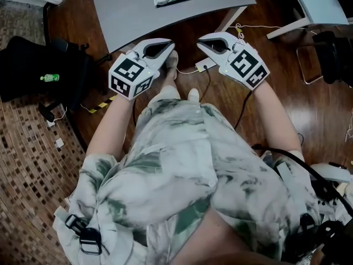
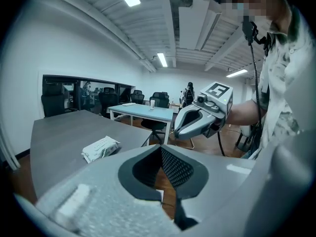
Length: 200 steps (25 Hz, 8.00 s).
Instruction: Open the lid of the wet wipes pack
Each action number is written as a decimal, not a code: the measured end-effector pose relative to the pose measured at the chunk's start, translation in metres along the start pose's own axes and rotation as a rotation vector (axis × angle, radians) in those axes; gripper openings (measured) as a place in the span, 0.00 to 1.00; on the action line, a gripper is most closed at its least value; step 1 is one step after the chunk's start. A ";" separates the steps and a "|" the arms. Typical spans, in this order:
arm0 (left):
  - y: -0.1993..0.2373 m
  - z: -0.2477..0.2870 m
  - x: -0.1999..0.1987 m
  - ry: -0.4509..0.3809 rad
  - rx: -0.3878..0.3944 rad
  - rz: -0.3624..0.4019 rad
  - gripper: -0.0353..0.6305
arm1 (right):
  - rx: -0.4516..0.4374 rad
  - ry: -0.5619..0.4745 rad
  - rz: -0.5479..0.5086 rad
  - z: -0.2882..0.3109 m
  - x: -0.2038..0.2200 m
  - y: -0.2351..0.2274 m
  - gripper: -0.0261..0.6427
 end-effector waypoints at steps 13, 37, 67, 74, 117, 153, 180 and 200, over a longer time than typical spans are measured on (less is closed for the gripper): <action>0.175 0.100 0.042 0.066 -0.012 -0.049 0.05 | 0.015 0.202 -0.038 0.091 -0.011 -0.141 0.16; 0.245 0.191 0.115 0.328 0.168 -0.034 0.05 | -0.109 0.565 -0.411 0.238 0.031 -0.231 0.13; 0.247 0.183 0.120 0.290 0.208 -0.164 0.05 | -0.147 0.445 -0.180 0.254 -0.039 -0.295 0.06; 0.244 0.181 0.117 0.285 0.205 -0.186 0.05 | -0.166 0.396 0.014 0.279 -0.029 -0.334 0.04; 0.171 0.080 0.043 0.070 0.053 -0.143 0.06 | 0.033 0.133 0.185 0.137 0.010 -0.216 0.04; -0.081 -0.279 0.089 -0.168 0.067 -0.011 0.06 | 0.349 -0.211 0.274 -0.005 -0.030 0.287 0.04; -0.407 -0.326 0.079 -0.152 0.008 -0.065 0.06 | 0.210 -0.177 0.256 -0.203 0.076 0.500 0.04; -0.470 -0.389 0.088 -0.119 0.048 -0.002 0.06 | 0.212 -0.211 0.237 -0.205 0.081 0.591 0.04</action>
Point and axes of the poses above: the fingertips, and each gripper's own axes: z forward along the fingers, y to its left, x out of its underside, the point moved 8 cm from there along -z, backward along the fingers, and after that the axes turned 8 degrees about z, right-handed, at the moved point
